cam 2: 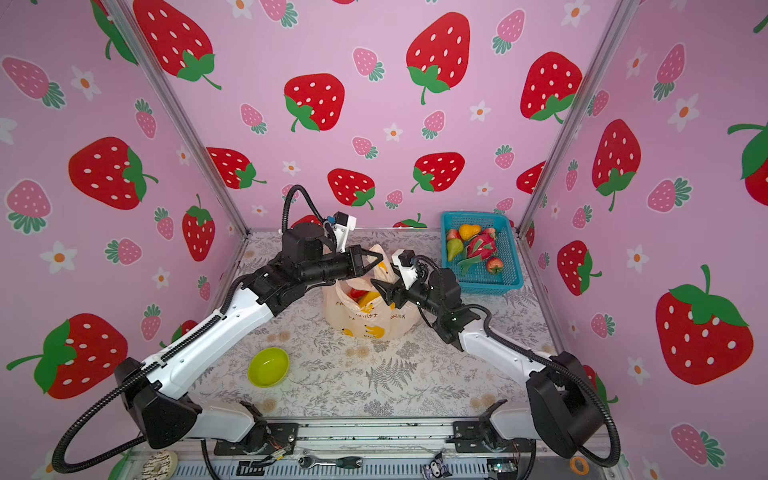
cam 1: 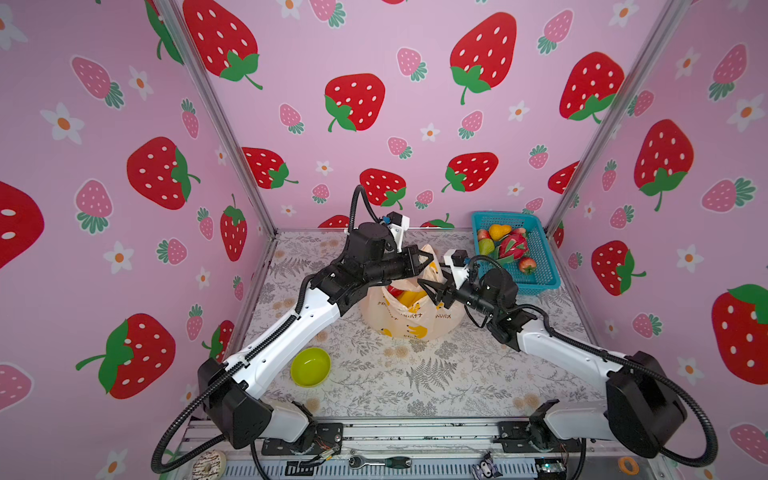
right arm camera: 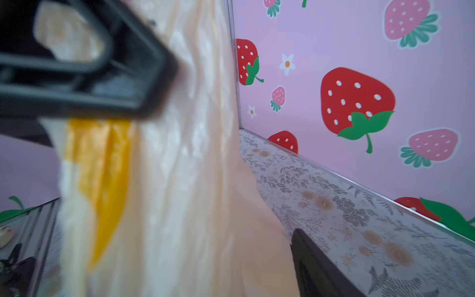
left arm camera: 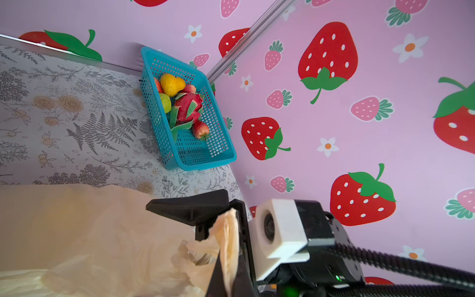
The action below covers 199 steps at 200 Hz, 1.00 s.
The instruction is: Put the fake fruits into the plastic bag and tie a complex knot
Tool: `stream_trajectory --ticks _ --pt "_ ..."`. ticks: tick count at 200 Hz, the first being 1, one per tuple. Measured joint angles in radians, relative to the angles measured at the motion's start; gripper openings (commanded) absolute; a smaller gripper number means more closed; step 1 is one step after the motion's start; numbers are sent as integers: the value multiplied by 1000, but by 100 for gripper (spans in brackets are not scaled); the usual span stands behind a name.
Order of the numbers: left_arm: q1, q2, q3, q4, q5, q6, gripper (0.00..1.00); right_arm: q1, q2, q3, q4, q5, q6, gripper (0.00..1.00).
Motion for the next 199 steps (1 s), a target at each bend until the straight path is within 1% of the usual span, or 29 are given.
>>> stream_trajectory --ticks 23,46,62,78,96,116,135,160,199 --pt "-2 0 -12 19 0 -21 0 89 0 -2 16 220 6 79" --pt "-5 0 -21 27 -1 -39 0 164 7 -2 37 431 24 73" --pt "-7 -2 -29 37 -1 -51 0 206 31 13 38 583 45 67" --pt "-7 -5 -39 45 -3 -59 0 231 69 43 25 706 72 65" --pt "-7 -14 -47 45 -5 -63 0 240 105 55 19 810 101 64" --pt "-7 -24 -49 42 -12 -63 0 238 145 53 13 882 126 61" --pt "-7 -34 -50 38 -23 -63 0 237 170 28 13 916 148 58" --pt "-6 -35 -58 27 -30 -62 0 234 174 0 14 930 160 58" --pt "-2 -35 -61 19 -31 -58 0 232 184 -3 21 926 163 58"
